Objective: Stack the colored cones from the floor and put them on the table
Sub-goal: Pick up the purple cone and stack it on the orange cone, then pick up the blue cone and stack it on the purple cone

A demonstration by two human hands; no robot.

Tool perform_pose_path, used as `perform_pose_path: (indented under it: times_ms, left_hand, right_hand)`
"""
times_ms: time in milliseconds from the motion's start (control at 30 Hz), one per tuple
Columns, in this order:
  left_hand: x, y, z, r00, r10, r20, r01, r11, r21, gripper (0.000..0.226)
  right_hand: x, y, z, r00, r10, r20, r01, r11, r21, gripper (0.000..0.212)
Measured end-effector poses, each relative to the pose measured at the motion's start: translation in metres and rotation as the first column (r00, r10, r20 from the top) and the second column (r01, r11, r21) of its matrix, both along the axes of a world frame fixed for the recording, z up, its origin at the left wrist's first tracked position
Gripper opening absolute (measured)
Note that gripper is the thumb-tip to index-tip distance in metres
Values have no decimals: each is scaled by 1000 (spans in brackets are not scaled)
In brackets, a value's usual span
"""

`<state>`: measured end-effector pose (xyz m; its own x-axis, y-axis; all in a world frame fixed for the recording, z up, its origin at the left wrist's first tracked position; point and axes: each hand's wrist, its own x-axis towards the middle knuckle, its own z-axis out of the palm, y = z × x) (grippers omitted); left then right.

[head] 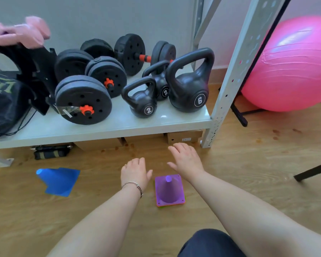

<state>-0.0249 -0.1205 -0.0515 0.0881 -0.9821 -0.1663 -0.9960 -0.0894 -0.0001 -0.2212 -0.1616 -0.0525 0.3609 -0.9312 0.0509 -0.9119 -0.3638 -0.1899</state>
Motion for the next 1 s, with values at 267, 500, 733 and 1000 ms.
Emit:
perform_pose_path:
  times_ms: [267, 500, 733, 1000]
  left_hand:
    - [41, 17, 55, 978, 197, 72, -187, 975, -119, 53]
    - [84, 16, 80, 974, 206, 94, -192, 972, -135, 54]
    - [147, 4, 115, 971, 128, 203, -89, 977, -192, 43]
    - [235, 9, 140, 962, 87, 260, -26, 973, -227, 46]
  right_hand:
    - [35, 3, 48, 995, -75, 70, 80, 994, -73, 53]
    - [82, 4, 62, 994, -62, 93, 66, 997, -41, 49]
    - [129, -3, 77, 994, -35, 100, 38, 999, -30, 44]
    - [206, -12, 88, 991, 51, 120, -51, 999, -1, 47]
